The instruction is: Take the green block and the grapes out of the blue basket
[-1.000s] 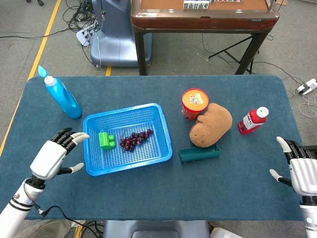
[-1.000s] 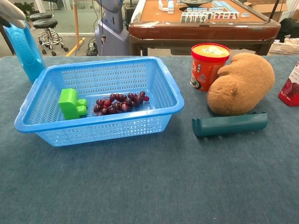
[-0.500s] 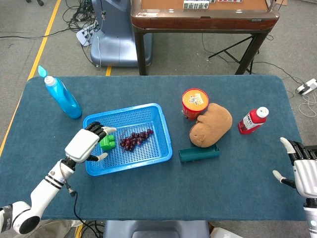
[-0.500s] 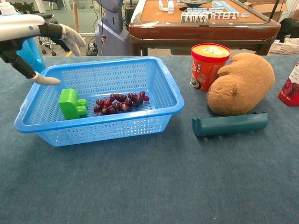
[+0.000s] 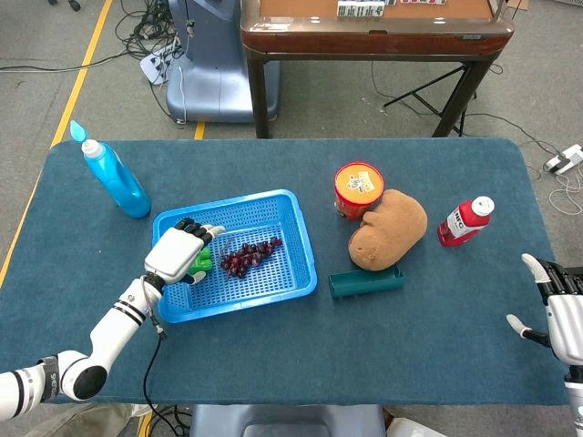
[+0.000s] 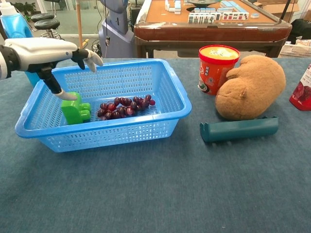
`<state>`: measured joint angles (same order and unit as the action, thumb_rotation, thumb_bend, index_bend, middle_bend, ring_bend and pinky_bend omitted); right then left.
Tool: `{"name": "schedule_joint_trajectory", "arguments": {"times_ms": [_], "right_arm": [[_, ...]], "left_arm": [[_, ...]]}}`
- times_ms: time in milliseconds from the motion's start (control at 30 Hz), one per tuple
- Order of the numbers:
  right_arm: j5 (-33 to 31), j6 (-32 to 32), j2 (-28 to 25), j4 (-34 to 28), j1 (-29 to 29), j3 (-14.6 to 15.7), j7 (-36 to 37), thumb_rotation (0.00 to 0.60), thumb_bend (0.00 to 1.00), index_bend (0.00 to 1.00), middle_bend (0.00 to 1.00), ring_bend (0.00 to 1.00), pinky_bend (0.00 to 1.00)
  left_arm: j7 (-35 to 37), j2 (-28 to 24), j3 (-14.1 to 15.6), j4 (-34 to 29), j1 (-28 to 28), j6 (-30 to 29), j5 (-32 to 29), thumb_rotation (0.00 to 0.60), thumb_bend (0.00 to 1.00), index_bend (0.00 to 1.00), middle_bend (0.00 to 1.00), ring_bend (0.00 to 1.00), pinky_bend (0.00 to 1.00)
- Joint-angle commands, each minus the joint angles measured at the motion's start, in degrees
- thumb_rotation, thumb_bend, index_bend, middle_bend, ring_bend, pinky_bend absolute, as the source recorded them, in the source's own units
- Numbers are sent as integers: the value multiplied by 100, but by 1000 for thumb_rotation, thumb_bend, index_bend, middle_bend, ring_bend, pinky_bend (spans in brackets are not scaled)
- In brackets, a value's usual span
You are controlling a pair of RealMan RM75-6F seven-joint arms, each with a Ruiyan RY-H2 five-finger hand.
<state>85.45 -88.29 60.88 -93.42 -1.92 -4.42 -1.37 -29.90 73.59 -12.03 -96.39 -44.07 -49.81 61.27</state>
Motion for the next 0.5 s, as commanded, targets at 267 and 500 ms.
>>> {"name": "schedule_joint_trajectory", "arguments": {"times_ms": [267, 500], "right_arm": [[7, 6, -9, 65, 13, 1, 89, 600, 108, 110, 174, 157, 245], [5, -9, 13, 121, 27, -4, 135, 600, 108, 110, 174, 157, 245]], "left_arm": [[-1271, 195, 374, 77, -420, -273, -1104, 600, 245, 156, 198, 212, 128], [-1762, 248, 555, 94, -639, -367, -1761, 600, 245, 153, 195, 212, 128]]}}
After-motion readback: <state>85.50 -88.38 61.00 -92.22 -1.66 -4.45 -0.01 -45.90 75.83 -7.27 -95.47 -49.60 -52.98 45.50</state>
